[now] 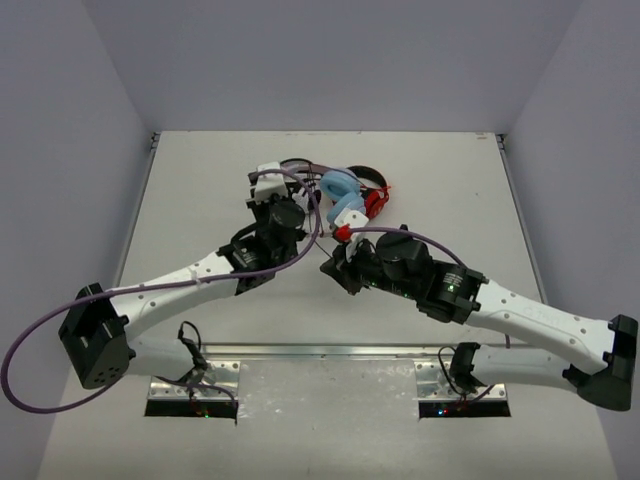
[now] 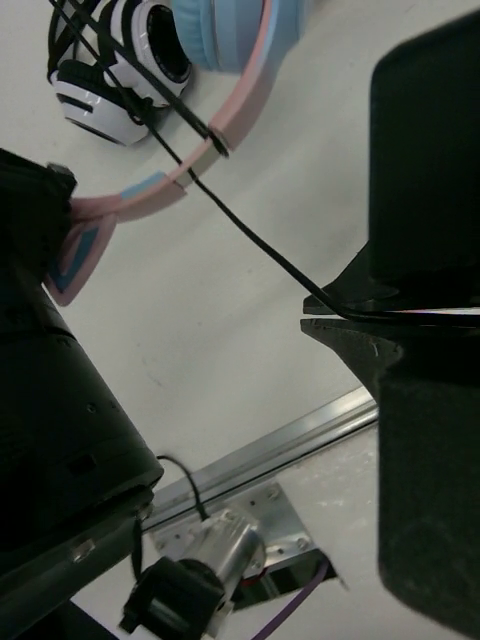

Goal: Wrap the headphones

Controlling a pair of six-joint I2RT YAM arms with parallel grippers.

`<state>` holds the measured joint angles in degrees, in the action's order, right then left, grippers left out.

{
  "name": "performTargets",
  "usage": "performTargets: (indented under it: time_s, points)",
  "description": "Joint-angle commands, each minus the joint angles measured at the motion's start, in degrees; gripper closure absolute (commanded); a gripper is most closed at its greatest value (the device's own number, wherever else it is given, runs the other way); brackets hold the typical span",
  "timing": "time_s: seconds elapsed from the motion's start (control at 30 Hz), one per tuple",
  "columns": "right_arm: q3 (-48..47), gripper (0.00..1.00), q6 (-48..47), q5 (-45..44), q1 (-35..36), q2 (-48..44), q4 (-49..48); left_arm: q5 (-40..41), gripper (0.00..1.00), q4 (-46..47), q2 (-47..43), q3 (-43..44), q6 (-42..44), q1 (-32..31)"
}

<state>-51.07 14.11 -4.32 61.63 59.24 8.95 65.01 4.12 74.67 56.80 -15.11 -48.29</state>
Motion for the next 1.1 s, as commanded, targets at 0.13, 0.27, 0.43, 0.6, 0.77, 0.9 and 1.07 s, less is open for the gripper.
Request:
performTargets:
  time_s: [0.13, 0.27, 0.43, 0.6, 0.77, 0.9, 1.07]
  points:
    - [-5.01, 0.99, -12.25, 0.01, 0.51, -0.27, 11.79, -4.27, 1.00, 16.27, -8.40, -12.40, -2.11, 0.83]
    - [-5.44, 0.99, -19.71, -1.83, 0.43, 0.52, 13.90, -12.25, 1.00, 19.25, -9.98, -16.88, 1.92, 0.83]
    - [-9.48, 0.99, -25.26, -0.79, 0.34, 3.94, 19.24, -18.68, 1.00, 22.86, -12.53, -23.74, 4.39, 0.66]
    - [-16.33, 0.99, -27.64, 7.65, -1.42, 8.94, 27.59, -25.45, 1.00, 25.41, -16.22, -29.63, 6.85, -0.92]
    - [-20.99, 0.99, -30.54, 3.01, -2.74, 12.91, 30.16, -28.72, 1.00, 23.66, -20.18, -32.71, 8.26, -4.86]
    - [-22.67, 0.95, -33.18, -4.63, -2.83, 15.64, 32.18, -24.76, 1.00, 18.57, -21.85, -33.33, 7.56, -8.65]
    - [-22.59, 0.93, -35.20, -5.61, -4.49, 18.27, 32.88, -25.90, 1.00, 14.61, -23.43, -33.51, 6.42, -10.24]
